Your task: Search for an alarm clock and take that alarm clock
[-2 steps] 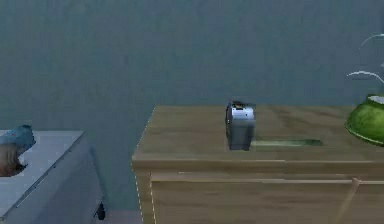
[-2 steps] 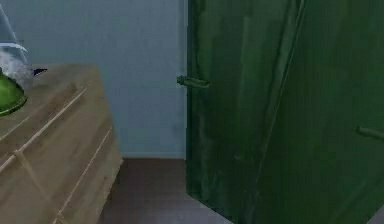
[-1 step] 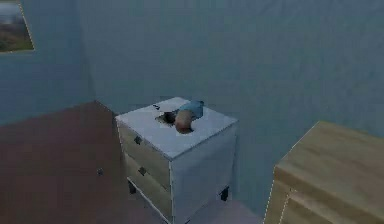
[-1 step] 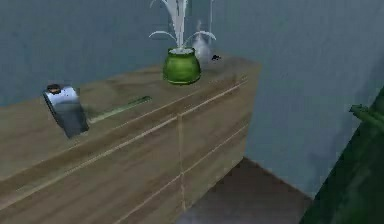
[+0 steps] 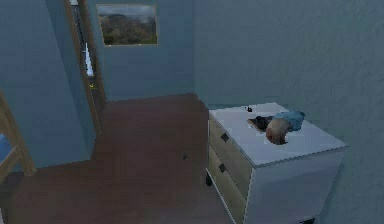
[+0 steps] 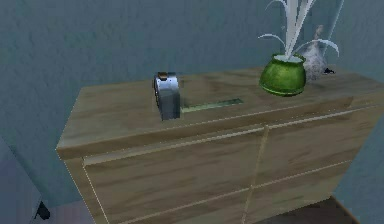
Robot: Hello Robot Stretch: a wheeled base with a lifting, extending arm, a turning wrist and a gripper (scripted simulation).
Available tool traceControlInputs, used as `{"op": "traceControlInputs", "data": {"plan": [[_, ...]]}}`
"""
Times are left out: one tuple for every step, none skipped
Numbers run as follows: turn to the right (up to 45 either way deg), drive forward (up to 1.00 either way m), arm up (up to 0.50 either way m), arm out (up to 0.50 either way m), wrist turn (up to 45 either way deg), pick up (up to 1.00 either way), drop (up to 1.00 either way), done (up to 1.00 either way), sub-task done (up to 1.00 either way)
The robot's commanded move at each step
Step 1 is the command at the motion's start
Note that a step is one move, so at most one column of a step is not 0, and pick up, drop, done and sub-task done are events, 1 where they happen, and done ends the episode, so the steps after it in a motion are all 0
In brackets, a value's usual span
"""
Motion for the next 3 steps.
{"op": "traceControlInputs", "data": {"plan": [[0.0,0.0,0.5,0.0,0.0,0.0,0.0,0.0,0.0],[0.0,0.0,0.38,0.0,0.0,0.0,0.0,0.0,0.0],[0.0,0.0,0.0,0.4,0.0,0.0,0.0,0.0,0.0]]}}
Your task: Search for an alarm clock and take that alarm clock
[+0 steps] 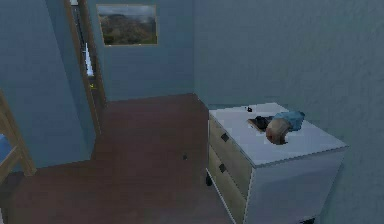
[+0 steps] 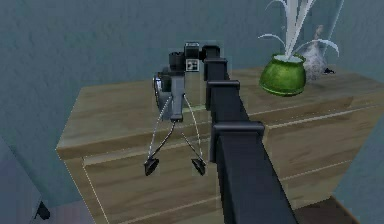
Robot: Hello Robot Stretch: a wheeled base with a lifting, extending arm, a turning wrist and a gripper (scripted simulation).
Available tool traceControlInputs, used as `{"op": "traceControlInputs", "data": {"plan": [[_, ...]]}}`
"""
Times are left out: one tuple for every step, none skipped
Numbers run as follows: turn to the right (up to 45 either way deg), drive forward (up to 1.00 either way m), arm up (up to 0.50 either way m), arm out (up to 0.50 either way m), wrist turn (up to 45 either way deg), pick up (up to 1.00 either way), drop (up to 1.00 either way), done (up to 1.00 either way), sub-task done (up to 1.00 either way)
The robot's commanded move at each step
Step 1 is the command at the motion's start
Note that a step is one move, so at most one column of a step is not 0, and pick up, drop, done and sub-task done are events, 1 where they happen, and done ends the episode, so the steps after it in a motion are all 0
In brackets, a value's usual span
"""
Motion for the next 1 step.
{"op": "traceControlInputs", "data": {"plan": [[0.0,0.0,0.0,0.0,45.0,0.0,0.0,0.0,0.0]]}}
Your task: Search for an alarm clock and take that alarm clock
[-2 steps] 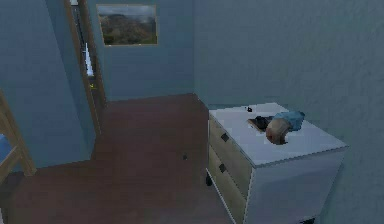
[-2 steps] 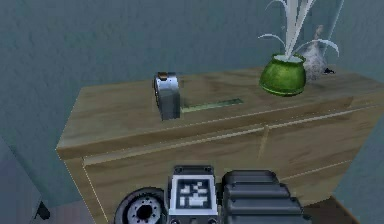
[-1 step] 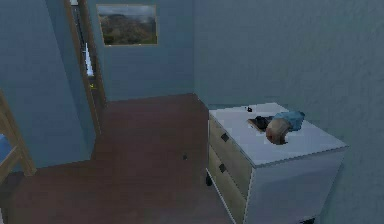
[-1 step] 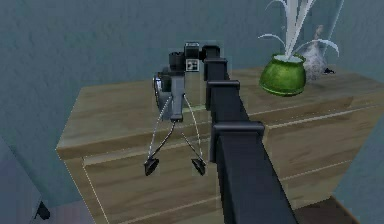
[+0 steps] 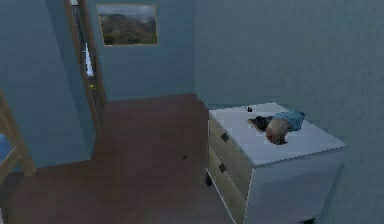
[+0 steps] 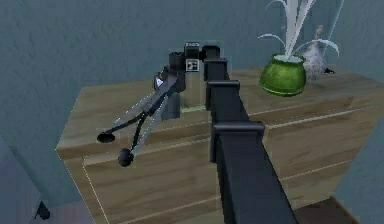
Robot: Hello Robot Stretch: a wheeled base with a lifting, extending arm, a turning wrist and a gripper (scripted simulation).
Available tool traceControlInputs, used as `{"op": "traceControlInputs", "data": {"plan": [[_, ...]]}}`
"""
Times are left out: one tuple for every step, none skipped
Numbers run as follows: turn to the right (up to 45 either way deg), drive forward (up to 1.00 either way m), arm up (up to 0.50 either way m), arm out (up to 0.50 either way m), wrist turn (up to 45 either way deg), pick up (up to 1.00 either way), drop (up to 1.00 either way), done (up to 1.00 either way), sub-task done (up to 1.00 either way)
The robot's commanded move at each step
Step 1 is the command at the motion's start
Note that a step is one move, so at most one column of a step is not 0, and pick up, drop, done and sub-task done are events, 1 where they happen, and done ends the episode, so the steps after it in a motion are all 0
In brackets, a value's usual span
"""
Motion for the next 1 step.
{"op": "traceControlInputs", "data": {"plan": [[0.0,0.0,0.0,0.0,45.0,0.0,0.0,0.0,0.0]]}}
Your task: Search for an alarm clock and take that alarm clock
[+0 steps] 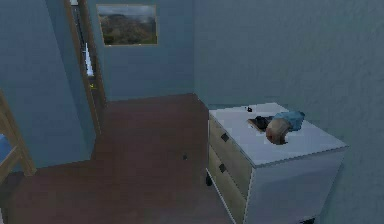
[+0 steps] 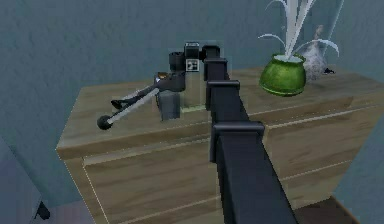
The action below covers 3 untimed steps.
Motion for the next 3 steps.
{"op": "traceControlInputs", "data": {"plan": [[0.0,0.0,0.0,0.0,45.0,0.0,0.0,0.0,0.0],[0.0,0.0,0.0,0.0,15.0,0.0,0.0,0.0,0.0],[0.0,0.0,0.0,0.0,0.0,1.0,0.0,0.0,0.0]]}}
